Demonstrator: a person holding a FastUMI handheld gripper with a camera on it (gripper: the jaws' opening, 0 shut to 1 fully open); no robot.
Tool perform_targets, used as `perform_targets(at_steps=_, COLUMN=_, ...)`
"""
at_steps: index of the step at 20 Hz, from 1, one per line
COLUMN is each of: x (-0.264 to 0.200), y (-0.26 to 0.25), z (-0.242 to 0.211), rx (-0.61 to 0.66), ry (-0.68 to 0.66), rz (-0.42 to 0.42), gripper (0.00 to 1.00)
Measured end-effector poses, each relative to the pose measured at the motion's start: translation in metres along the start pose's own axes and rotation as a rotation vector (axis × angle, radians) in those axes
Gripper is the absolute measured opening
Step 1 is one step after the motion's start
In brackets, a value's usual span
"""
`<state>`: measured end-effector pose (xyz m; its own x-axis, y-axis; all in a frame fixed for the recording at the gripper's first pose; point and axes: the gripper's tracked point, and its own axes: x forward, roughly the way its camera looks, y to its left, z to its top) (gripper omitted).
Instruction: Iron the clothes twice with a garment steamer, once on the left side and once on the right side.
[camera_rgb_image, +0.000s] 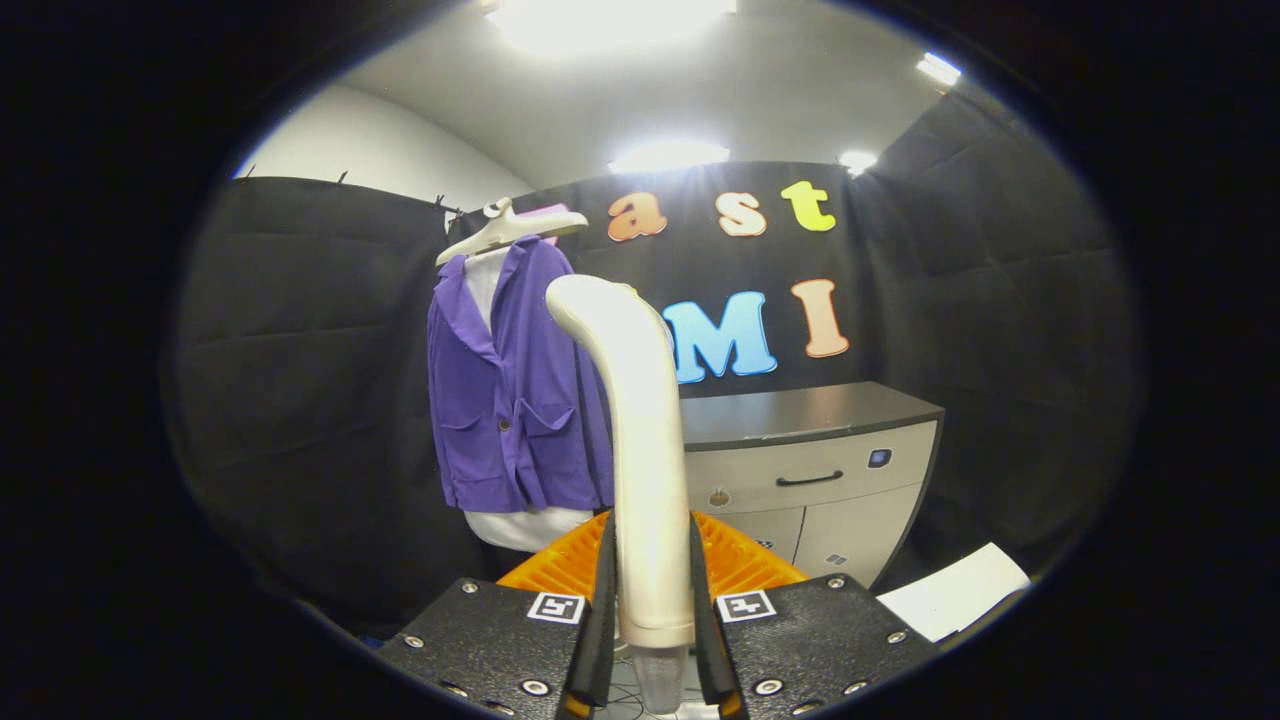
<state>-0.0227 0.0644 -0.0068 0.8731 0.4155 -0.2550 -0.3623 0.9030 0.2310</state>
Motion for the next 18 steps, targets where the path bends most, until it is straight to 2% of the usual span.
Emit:
perform_targets(at_steps=4, x=-0.006, y=-0.032, z=0.01, rx=0.017, ry=-0.052, rz=-0.083, gripper=0.33)
perform_targets(at_steps=8, x=0.004, y=-0.049, z=0.009, rx=0.044, ry=-0.047, rz=-0.125, gripper=0.34)
perform_targets(at_steps=18, x=0.002, y=-0.038, z=0.003, rx=0.028, ry=-0.045, rz=-0.112, gripper=0.33)
